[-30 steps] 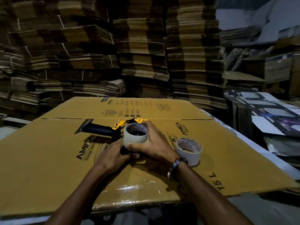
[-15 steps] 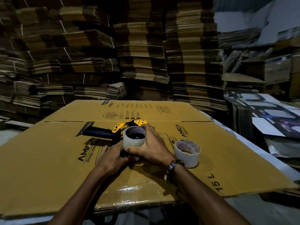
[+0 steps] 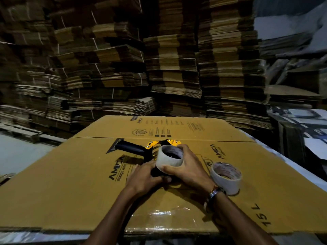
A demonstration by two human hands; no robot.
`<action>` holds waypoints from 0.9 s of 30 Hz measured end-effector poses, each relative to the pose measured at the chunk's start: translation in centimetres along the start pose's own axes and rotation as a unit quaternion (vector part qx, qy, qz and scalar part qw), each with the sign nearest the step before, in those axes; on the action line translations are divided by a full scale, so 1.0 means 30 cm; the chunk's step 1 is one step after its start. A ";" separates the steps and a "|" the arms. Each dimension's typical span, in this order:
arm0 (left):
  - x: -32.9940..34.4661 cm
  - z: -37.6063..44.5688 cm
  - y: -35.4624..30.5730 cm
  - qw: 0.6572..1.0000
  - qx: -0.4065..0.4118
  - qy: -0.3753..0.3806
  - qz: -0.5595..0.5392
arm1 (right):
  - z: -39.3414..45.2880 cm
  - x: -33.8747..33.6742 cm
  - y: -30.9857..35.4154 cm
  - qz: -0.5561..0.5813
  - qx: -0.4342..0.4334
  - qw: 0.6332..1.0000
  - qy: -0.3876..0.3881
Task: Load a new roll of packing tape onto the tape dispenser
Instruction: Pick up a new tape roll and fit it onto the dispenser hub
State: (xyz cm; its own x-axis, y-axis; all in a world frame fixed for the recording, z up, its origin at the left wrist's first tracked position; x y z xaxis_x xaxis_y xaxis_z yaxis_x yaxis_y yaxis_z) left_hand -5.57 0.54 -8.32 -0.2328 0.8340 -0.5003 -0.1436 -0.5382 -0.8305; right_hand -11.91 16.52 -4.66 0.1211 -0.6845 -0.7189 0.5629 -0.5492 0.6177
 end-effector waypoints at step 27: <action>-0.002 -0.015 -0.008 0.998 -0.037 -0.003 0.043 | 0.008 -0.013 0.029 -0.137 -0.074 0.987 0.034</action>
State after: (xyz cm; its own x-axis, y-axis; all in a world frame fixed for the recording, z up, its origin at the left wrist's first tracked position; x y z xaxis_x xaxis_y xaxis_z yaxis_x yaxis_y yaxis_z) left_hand -5.09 0.67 -8.19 -0.2465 0.7848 -0.5687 -0.0522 -0.5967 -0.8008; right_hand -11.68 16.20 -3.76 -0.0013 -0.4831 -0.8756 0.6950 -0.6299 0.3466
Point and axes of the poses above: each hand's wrist, its own z-axis towards the middle knuckle, its own x-axis out of the palm, y = z × x, the point moved 4 cm from there along z, towards the middle knuckle, and after that the axes turned 14 degrees about -z, right-handed, at the moved point
